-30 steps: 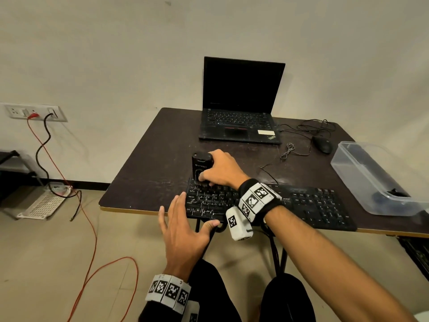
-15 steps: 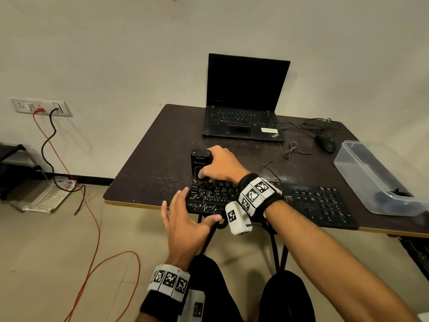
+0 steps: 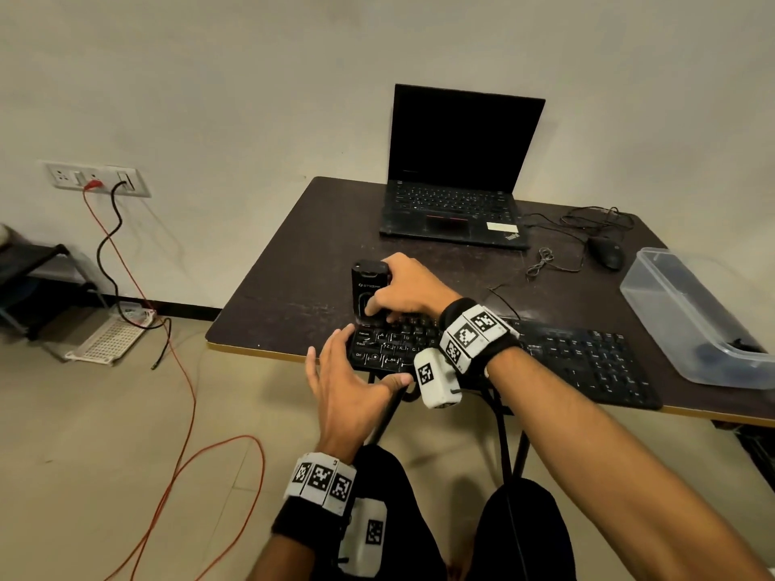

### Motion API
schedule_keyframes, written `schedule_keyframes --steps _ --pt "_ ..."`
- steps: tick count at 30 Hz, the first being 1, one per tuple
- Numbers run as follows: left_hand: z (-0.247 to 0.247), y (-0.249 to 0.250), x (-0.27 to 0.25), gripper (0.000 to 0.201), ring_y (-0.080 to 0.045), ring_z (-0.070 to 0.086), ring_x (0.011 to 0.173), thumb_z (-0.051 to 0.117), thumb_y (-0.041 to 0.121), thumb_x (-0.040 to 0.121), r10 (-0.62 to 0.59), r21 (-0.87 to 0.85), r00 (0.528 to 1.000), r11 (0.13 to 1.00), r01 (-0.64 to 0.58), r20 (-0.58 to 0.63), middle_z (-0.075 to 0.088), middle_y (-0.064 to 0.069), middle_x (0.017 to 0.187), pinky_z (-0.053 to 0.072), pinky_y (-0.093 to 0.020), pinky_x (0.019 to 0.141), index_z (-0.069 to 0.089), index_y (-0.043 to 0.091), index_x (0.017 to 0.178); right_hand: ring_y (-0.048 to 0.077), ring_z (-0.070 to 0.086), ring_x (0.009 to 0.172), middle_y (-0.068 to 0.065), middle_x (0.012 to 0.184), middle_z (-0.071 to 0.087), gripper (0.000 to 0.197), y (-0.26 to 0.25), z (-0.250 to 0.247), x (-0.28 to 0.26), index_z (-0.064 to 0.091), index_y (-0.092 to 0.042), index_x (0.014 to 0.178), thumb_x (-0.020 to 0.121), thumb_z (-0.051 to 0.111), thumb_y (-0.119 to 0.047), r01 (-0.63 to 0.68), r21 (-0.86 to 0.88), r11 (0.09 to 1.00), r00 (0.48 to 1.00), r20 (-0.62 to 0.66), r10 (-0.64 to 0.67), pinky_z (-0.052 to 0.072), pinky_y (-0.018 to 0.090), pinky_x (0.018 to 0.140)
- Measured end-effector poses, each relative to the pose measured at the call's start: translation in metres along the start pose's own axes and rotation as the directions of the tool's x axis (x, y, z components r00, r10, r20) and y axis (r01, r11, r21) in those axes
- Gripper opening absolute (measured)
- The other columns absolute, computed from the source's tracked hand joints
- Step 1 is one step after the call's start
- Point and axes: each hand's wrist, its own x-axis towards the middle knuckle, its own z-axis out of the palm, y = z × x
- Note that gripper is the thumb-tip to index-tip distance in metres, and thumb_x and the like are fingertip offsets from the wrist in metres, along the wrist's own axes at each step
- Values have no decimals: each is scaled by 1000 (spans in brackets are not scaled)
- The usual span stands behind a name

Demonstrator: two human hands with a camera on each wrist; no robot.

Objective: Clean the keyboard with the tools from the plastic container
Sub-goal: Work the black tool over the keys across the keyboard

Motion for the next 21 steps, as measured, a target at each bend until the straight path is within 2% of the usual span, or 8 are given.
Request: schedule_keyframes --steps 2,6,9,12,13,15,17,21 --pt "2 -1 0 113 -11 -5 157 96 52 61 19 13 1000 1000 -19 -6 38 13 160 -7 -27 124 37 31 155 17 75 57 1 79 79 18 1 -1 -2 71 -17 89 77 83 -16 9 -9 1000 998 -59 -9 58 26 59" --pt "1 0 -1 112 -10 -8 157 95 50 64 17 5 1000 1000 -17 -2 34 13 162 -5 -27 124 35 30 156 15 72 54 1 81 77 21 -2 -1 -8 68 -17 91 79 84 -15 38 -18 999 998 59 -37 54 24 52" --pt "1 2 -3 113 -9 -6 157 94 55 62 54 23 998 998 -54 -13 37 11 161 -13 -20 121 36 29 155 16 74 56 1 78 78 19 1 -2 -14 70 -17 91 77 83 -16 35 -32 999 999 -31 -36 60 28 60" --pt "-1 4 -4 114 0 -7 151 93 56 62 44 12 999 999 -44 -2 36 10 161 -4 -37 130 35 27 156 16 74 56 2 83 78 21 0 -1 -21 69 -18 91 77 84 -16 65 -38 997 998 20 -64 58 26 55" --pt "-2 5 -5 114 -1 -7 151 93 56 63 41 16 999 999 -41 2 35 9 162 -2 -41 131 34 28 156 17 74 57 2 84 78 21 1 0 -22 68 -19 91 77 84 -15 69 -44 997 997 38 -68 57 26 54" --pt "-2 6 -6 115 -4 -7 154 93 57 63 46 27 999 999 -46 3 34 10 162 -1 -41 131 34 28 157 21 75 62 1 80 78 20 4 -1 -21 68 -22 87 74 83 -19 56 -61 997 998 -34 -58 63 32 62" --pt "-3 6 -5 114 -3 -6 153 92 58 63 55 28 998 998 -55 8 35 9 162 -5 -37 130 35 28 157 21 75 64 0 76 77 18 9 -2 -21 69 -23 84 72 82 -22 39 -66 997 994 -97 -46 65 38 68" --pt "-4 4 -2 115 -5 1 156 88 67 63 104 69 994 992 -105 15 37 7 161 -21 -18 120 34 26 157 20 77 62 1 81 79 20 12 -7 -25 71 -18 92 77 85 -16 34 -26 999 999 11 -33 62 30 60"
